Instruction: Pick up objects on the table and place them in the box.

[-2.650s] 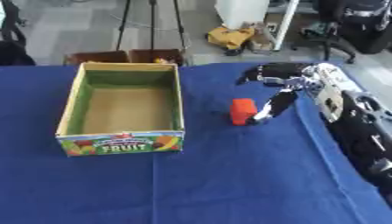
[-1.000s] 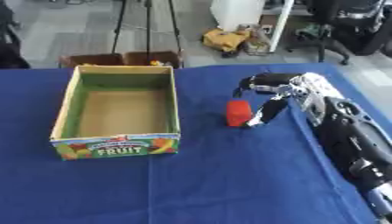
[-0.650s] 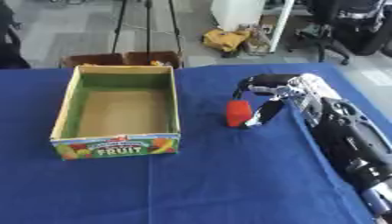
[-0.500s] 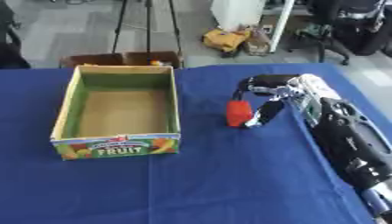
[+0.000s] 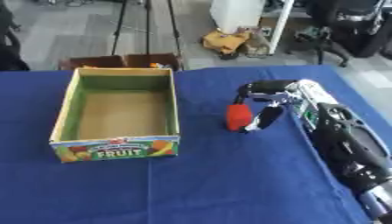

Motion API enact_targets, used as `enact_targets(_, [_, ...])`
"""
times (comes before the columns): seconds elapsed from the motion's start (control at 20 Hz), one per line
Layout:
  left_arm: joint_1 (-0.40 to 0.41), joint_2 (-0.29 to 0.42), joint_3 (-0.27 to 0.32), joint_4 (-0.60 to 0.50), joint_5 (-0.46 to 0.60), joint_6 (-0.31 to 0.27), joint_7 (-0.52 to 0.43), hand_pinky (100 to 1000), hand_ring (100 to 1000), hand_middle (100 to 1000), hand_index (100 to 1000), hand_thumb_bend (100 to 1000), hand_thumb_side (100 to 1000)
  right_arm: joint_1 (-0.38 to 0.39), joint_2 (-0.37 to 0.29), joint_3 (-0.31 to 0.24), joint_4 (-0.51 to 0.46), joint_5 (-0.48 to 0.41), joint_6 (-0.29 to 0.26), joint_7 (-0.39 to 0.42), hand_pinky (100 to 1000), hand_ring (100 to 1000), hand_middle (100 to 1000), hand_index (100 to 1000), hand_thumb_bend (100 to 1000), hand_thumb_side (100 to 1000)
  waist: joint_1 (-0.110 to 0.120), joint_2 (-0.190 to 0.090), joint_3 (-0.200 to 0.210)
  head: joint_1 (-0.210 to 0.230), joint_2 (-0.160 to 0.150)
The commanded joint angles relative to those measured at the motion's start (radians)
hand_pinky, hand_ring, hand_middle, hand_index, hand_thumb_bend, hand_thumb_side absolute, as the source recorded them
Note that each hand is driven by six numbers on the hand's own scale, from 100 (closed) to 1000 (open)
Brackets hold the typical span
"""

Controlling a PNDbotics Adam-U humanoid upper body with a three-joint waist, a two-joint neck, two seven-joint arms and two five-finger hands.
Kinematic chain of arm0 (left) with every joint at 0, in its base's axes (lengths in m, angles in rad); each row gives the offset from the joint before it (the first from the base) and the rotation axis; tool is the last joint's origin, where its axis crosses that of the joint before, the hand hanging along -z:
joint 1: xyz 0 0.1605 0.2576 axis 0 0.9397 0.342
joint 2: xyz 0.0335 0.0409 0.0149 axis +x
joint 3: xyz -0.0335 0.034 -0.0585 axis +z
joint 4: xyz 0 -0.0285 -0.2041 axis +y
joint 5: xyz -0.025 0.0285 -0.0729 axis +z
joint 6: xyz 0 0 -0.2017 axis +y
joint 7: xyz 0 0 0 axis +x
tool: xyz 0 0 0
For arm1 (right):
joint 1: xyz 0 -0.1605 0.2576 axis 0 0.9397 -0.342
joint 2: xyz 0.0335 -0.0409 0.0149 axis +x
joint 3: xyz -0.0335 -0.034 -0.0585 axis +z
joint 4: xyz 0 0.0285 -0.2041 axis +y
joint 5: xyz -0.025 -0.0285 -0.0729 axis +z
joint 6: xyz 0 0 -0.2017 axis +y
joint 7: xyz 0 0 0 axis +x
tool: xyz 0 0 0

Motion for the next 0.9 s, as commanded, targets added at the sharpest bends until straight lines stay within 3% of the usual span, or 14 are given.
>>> enact_targets(0.05, [-0.012,0.006,0.001,-0.014,-0.004,-0.001,-0.006,748,998,983,888,100,1000,-0.013,-0.028,-0.007,0.002,0.013,-0.01,-0.006,797,1000,671,815,470,583,-0.002,-0.002,0.002,-0.007,-0.014])
enact_targets(0.45, [-0.012,0.005,0.001,-0.014,-0.008,-0.002,-0.008,748,998,983,888,100,1000,-0.013,-0.024,-0.01,0.019,0.016,-0.009,-0.019,742,938,597,770,429,571,-0.002,0.001,0.004,-0.012,-0.019])
enact_targets(0.9, [-0.013,0.007,0.001,-0.014,-0.008,0.001,-0.006,751,998,983,888,100,1000,-0.015,-0.029,-0.011,0.017,0.015,0.001,-0.058,622,850,481,647,358,560,-0.003,-0.002,0.004,-0.011,-0.016])
